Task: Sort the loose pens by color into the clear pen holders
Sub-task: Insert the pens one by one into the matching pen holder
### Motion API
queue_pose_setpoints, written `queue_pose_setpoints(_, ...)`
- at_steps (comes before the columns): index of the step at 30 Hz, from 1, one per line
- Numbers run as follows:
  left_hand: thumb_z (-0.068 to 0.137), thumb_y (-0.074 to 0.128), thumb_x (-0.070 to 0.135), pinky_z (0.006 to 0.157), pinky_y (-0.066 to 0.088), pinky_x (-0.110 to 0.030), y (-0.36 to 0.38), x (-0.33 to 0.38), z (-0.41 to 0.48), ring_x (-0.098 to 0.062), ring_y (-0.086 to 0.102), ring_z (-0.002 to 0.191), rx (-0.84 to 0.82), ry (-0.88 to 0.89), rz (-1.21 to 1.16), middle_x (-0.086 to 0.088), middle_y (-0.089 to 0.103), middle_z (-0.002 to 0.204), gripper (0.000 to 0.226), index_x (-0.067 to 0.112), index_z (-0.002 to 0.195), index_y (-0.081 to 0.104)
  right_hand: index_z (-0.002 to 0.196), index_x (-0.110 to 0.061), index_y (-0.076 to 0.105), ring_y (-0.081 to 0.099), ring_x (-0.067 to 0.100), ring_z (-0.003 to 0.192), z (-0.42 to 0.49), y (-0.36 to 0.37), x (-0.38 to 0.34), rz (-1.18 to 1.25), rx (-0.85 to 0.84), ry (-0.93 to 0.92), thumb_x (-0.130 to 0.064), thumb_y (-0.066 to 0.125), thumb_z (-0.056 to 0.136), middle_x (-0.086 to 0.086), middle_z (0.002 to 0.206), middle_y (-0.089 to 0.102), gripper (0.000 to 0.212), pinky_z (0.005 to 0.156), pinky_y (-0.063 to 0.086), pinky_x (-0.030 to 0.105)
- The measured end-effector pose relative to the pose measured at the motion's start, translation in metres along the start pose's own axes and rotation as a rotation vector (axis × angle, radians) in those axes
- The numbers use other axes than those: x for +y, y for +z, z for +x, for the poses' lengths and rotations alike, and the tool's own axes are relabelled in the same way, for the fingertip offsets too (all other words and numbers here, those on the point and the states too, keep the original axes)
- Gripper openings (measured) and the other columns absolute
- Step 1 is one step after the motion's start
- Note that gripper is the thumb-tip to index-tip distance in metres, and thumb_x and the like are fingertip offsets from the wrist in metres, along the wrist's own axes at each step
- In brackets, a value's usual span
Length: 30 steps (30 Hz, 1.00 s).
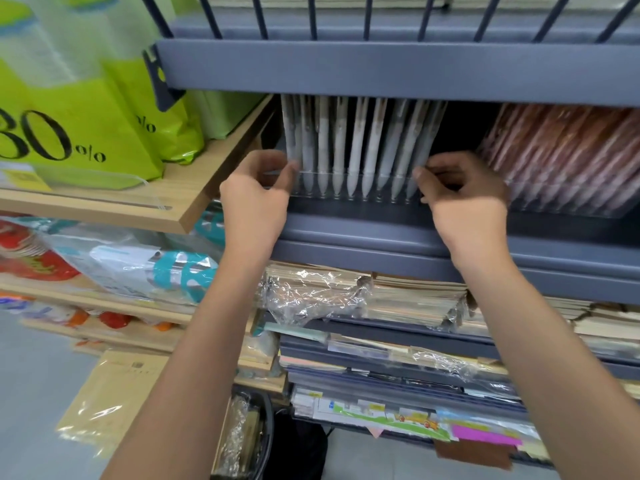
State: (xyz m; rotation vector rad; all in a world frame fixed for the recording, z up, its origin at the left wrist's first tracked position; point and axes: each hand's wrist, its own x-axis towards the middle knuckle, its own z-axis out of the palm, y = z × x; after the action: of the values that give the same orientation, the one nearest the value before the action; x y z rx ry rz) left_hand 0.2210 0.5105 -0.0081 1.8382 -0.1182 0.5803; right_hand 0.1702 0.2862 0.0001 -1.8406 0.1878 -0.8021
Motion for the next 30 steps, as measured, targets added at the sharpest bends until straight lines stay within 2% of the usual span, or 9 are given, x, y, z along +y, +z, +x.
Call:
queue_pose_setpoints(3, 0.089, 0.074, 0.029, 0.075, 0.055, -0.029, 0.0021, -0.0014, 0.0017, -0.006, 0.065, 0.076, 0.004, 0.032, 0.013, 0.013, 0.068, 0.083, 0.014, 0.019, 0.094, 0.066, 0.078, -0.036, 0.058, 0.06, 0.007, 0.065, 0.0, -0.0005, 0.0014, 0.014, -0.003, 0.003, -0.017, 0.07, 0.088, -0.017, 0.072, 0.063, 0.025, 0.073, 0.058, 0.04)
queue_pose_setpoints(7, 0.091, 0.071, 0.03, 0.072, 0.054, -0.028, 0.0026, -0.0043, 0.0026, -0.007, 0.063, 0.074, -0.005, 0.077, 0.055, 0.016, 0.066, 0.081, 0.009, 0.025, 0.092, 0.063, 0.081, -0.033, 0.062, 0.06, 0.012, 0.07, 0.0014, -0.0005, 0.0052, 0.028, -0.01, -0.013, -0.022, 0.069, 0.086, -0.012, 0.076, 0.065, 0.013, 0.076, 0.057, 0.049)
queue_pose_setpoints(9, 0.092, 0.07, 0.029, 0.071, 0.052, -0.026, 0.003, -0.005, 0.0024, -0.005, 0.062, 0.072, -0.001, 0.088, 0.061, 0.018, 0.065, 0.08, 0.008, 0.026, 0.092, 0.063, 0.086, -0.027, 0.064, 0.06, 0.012, 0.07, 0.0016, -0.0004, 0.0068, 0.021, -0.008, -0.032, -0.024, 0.068, 0.086, -0.01, 0.077, 0.065, 0.005, 0.077, 0.056, 0.048)
queue_pose_setpoints(14, 0.093, 0.068, 0.026, 0.071, 0.052, -0.026, 0.0039, -0.0068, 0.0023, -0.003, 0.06, 0.069, -0.001, 0.107, 0.066, 0.017, 0.064, 0.079, 0.005, 0.023, 0.097, 0.066, 0.088, -0.025, 0.064, 0.06, 0.012, 0.069, 0.0008, 0.0006, 0.0066, 0.008, 0.006, -0.038, -0.019, 0.068, 0.088, -0.01, 0.076, 0.065, 0.007, 0.077, 0.057, 0.045)
queue_pose_setpoints(19, 0.094, 0.066, 0.026, 0.079, 0.057, -0.037, 0.0038, -0.008, 0.002, -0.011, 0.064, 0.077, -0.006, 0.091, 0.067, 0.006, 0.069, 0.087, 0.014, 0.018, 0.105, 0.07, 0.086, -0.026, 0.064, 0.061, 0.013, 0.068, -0.0003, 0.0002, 0.0045, 0.0, 0.012, -0.04, -0.017, 0.068, 0.088, -0.01, 0.075, 0.065, 0.01, 0.074, 0.057, 0.04)
queue_pose_setpoints(22, 0.094, 0.066, 0.027, 0.081, 0.057, -0.041, 0.003, -0.0063, 0.0014, -0.013, 0.065, 0.078, -0.006, 0.074, 0.056, 0.006, 0.07, 0.087, 0.013, 0.02, 0.104, 0.069, 0.085, -0.025, 0.063, 0.06, 0.014, 0.069, -0.0001, 0.0006, 0.0029, 0.002, 0.007, -0.037, -0.016, 0.068, 0.088, -0.009, 0.075, 0.064, 0.011, 0.075, 0.057, 0.043)
queue_pose_setpoints(27, 0.089, 0.067, 0.035, 0.076, 0.057, -0.035, 0.0029, -0.0019, -0.0022, -0.01, 0.067, 0.078, 0.024, 0.076, 0.068, 0.017, 0.068, 0.084, 0.013, 0.026, 0.099, 0.063, 0.084, -0.026, 0.062, 0.06, 0.012, 0.068, 0.0007, -0.0006, 0.0038, 0.017, -0.005, -0.026, -0.015, 0.069, 0.088, -0.012, 0.074, 0.064, 0.013, 0.074, 0.057, 0.045)
queue_pose_setpoints(30, 0.087, 0.069, 0.036, 0.077, 0.057, -0.034, 0.0029, 0.0013, -0.0044, -0.007, 0.068, 0.079, 0.083, 0.08, 0.059, 0.012, 0.069, 0.086, 0.018, 0.026, 0.096, 0.058, 0.081, -0.03, 0.061, 0.059, 0.008, 0.067, 0.0009, -0.0005, 0.0039, 0.027, -0.007, -0.021, -0.015, 0.07, 0.088, -0.014, 0.074, 0.064, 0.018, 0.074, 0.057, 0.045)
